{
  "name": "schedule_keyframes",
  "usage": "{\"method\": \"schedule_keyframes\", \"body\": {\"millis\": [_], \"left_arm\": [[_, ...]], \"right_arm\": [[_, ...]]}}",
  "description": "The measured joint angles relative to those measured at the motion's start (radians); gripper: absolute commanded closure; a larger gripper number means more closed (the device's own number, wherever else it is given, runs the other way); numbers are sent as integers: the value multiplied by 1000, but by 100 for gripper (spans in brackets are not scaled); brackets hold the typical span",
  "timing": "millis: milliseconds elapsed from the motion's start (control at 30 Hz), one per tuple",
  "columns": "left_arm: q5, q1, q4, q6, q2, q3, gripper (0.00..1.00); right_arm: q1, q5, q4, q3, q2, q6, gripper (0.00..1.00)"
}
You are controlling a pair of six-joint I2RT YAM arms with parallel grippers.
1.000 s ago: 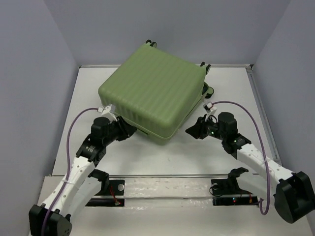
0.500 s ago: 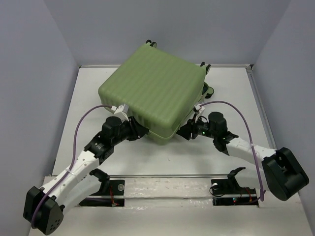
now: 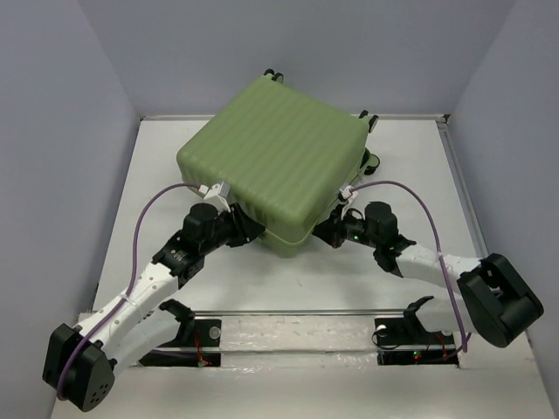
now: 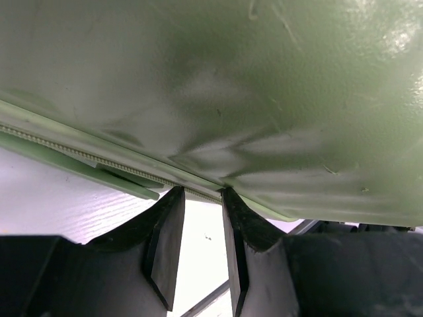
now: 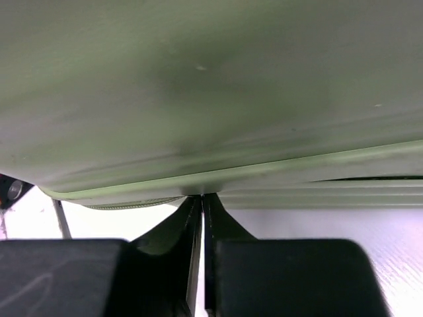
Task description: Pack the luggage
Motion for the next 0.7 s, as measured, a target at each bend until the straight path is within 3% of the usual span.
{"method": "schedule_keyframes", "body": {"millis": [200, 300, 433, 700], "left_arm": [[-1, -2, 23, -8, 39, 18, 60], [-5, -2, 22, -10, 65, 37, 60], [-9, -16, 53, -24, 101, 55, 60], [-93, -108, 115, -68, 127, 54, 61]], "right_arm": [[123, 182, -89, -28, -105, 16, 93], [234, 313, -226, -29, -222, 35, 93], [288, 424, -398, -26, -343, 82, 93], [472, 632, -590, 92, -310, 182, 93]]}}
